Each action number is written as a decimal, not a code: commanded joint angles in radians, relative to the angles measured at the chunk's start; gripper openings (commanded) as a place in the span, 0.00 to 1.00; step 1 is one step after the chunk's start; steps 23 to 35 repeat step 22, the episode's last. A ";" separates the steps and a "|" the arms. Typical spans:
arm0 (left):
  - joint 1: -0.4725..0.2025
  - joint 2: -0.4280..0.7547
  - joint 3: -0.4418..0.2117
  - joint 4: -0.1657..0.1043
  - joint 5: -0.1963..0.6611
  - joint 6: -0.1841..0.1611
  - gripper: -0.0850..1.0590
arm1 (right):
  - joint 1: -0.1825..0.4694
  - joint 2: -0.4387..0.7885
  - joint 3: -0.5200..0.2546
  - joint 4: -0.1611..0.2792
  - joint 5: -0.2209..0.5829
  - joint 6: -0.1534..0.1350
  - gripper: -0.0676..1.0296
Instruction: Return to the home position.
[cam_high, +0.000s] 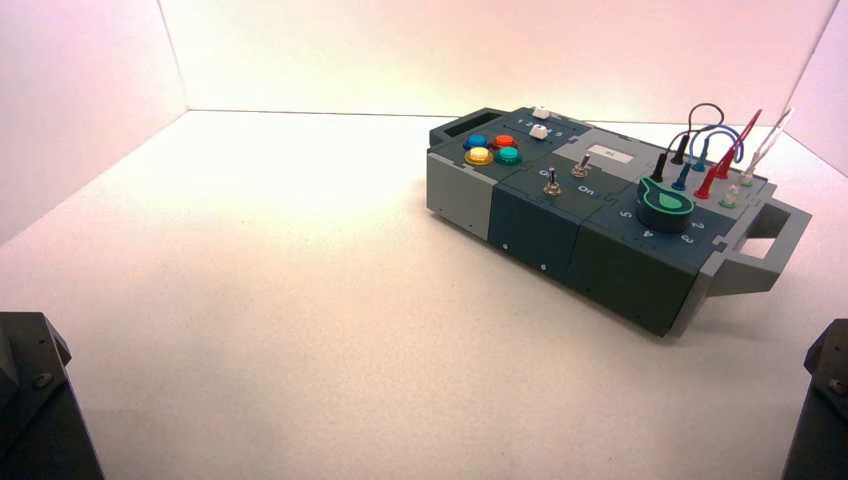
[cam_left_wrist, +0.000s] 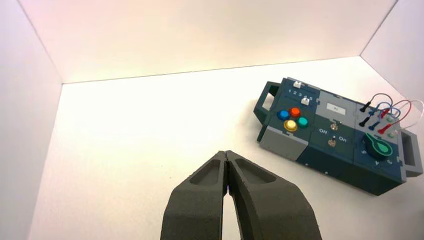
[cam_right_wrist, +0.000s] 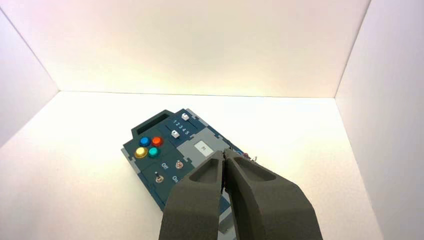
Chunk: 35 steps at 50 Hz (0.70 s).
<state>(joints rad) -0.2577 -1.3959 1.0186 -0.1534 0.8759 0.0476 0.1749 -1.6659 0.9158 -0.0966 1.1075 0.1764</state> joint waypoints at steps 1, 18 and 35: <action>0.006 0.003 -0.009 0.002 -0.011 -0.006 0.05 | -0.005 0.009 -0.011 -0.003 -0.014 0.003 0.04; 0.014 0.009 -0.003 0.002 -0.015 -0.014 0.05 | 0.035 0.008 -0.009 0.008 -0.021 -0.011 0.04; 0.014 0.011 -0.005 0.000 -0.015 -0.023 0.05 | 0.041 0.009 -0.008 0.008 -0.031 -0.011 0.04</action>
